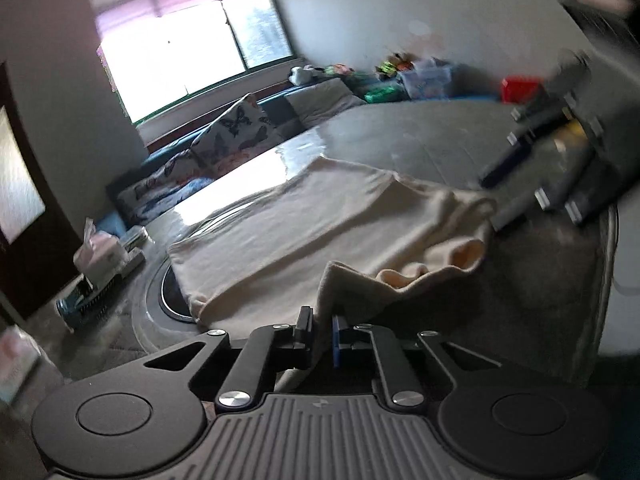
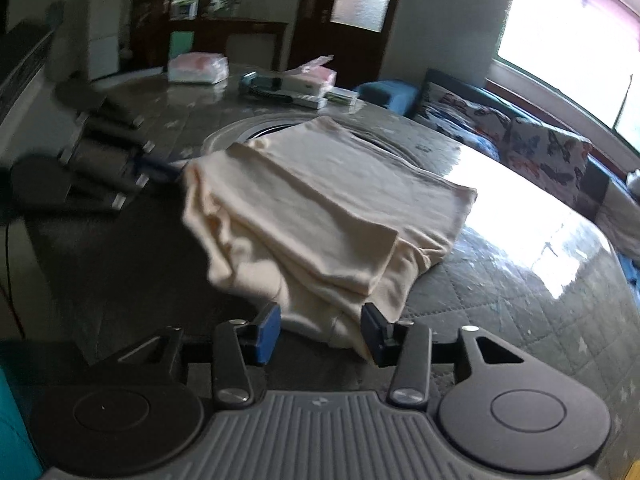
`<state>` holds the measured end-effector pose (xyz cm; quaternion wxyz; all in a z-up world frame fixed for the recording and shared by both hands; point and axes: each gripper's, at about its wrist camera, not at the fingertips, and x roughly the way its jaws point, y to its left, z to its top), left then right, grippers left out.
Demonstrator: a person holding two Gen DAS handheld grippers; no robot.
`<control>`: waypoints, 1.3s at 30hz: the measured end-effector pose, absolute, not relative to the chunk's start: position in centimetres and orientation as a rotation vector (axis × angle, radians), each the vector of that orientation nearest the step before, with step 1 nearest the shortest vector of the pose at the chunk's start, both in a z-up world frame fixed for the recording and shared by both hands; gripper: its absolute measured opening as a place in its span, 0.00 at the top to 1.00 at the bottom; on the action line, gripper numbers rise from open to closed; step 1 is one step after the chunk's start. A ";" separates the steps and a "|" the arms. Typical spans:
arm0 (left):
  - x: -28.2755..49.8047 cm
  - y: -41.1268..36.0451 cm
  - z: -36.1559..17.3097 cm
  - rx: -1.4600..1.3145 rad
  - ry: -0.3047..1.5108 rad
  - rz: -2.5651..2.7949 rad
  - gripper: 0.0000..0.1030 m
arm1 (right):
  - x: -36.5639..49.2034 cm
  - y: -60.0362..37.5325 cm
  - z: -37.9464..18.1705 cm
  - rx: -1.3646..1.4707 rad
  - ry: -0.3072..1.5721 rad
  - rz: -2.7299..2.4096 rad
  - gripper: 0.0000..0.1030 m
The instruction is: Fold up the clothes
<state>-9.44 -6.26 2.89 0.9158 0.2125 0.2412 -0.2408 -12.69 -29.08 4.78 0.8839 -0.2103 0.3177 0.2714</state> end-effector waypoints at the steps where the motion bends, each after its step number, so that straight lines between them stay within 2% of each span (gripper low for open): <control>1: -9.0 -6.2 3.0 0.423 0.502 -0.496 0.91 | -12.8 -28.8 4.6 -0.458 0.652 0.581 0.48; 4: -7.7 -6.1 3.5 0.381 0.521 -0.497 0.91 | -13.0 -27.9 4.1 -0.517 0.623 0.617 0.44; 8: -6.3 -6.0 3.9 0.335 0.546 -0.495 0.91 | -12.1 -26.8 3.4 -0.561 0.589 0.622 0.46; 12: -6.1 -5.8 3.7 0.325 0.557 -0.494 0.91 | -10.4 -26.1 2.9 -0.556 0.566 0.637 0.57; 13: -6.4 -5.7 3.7 0.332 0.554 -0.497 0.91 | -10.1 -26.0 2.9 -0.548 0.568 0.643 0.67; 16: -7.2 -5.4 3.5 0.356 0.543 -0.504 0.87 | -8.9 -26.2 3.3 -0.487 0.606 0.672 0.82; 18: -7.8 -5.1 3.3 0.380 0.534 -0.503 0.76 | -8.4 -26.5 3.7 -0.450 0.623 0.675 0.85; 19: -8.2 -5.1 3.1 0.398 0.528 -0.498 0.75 | -8.2 -26.7 3.9 -0.433 0.628 0.674 0.87; 25: -9.5 -4.9 2.1 0.509 0.491 -0.479 0.75 | -7.6 -27.2 4.9 -0.367 0.630 0.666 0.89; 28: -9.8 -5.1 1.6 0.570 0.470 -0.476 0.70 | -7.4 -27.1 5.2 -0.351 0.628 0.660 0.90; 34: -10.4 -5.5 0.5 0.692 0.425 -0.470 0.68 | -7.9 -27.0 5.7 -0.337 0.610 0.640 0.91; 37: -10.7 -5.7 -0.1 0.753 0.402 -0.466 0.74 | -8.0 -26.9 5.9 -0.328 0.598 0.626 0.91; 39: -10.7 -5.6 -0.2 0.753 0.411 -0.466 0.92 | -8.2 -26.9 6.1 -0.325 0.587 0.617 0.91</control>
